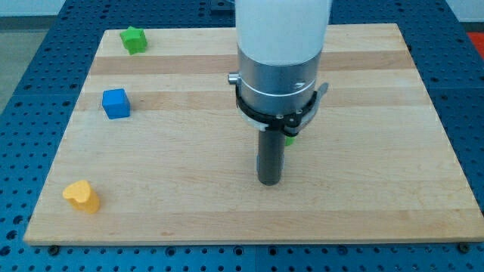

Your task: Move the blue triangle to the bottom left of the green circle

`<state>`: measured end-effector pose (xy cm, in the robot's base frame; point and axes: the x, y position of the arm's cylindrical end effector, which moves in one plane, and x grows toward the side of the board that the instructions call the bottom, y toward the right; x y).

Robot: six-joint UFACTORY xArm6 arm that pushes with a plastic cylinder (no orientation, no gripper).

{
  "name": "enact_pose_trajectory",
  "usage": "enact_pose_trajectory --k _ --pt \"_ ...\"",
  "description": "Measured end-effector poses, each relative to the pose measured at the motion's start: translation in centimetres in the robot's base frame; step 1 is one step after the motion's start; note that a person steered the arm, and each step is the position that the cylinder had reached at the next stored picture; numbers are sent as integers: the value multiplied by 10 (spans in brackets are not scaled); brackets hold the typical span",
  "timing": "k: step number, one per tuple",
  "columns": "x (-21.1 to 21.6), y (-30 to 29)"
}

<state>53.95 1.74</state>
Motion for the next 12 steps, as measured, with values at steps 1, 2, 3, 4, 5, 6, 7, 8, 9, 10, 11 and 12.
enact_pose_trajectory --k 1,2,3,4,5,6,7,8,9,10,11,12 --pt "-1 -1" --pt "-11 -1" --pt "-15 -1" --pt "-10 -1" --pt "-5 6" --pt "-5 23" --pt "-13 31" --pt "-18 31" --pt "-18 31" --pt "-22 31" --pt "-25 30" --pt "-25 23"
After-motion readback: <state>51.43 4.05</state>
